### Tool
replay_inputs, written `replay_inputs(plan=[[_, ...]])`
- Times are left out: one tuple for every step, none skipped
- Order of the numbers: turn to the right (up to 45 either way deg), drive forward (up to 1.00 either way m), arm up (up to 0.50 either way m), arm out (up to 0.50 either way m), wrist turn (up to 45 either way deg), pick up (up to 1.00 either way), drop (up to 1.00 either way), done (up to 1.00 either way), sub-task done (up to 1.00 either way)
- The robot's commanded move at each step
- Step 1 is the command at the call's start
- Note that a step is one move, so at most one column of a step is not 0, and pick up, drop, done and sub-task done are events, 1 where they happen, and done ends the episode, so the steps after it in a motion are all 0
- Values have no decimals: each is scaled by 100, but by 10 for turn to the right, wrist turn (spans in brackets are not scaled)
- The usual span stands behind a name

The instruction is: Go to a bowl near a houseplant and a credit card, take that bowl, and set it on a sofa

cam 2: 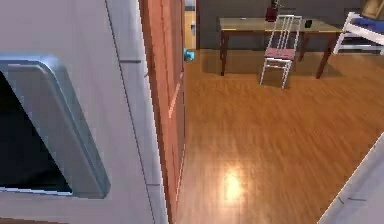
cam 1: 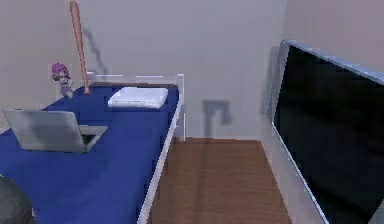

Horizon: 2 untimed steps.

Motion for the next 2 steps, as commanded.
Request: replay_inputs(plan=[[450,0,0,0,0,0,0,0,0],[-450,0,0,0,0,0,0,0,0]])
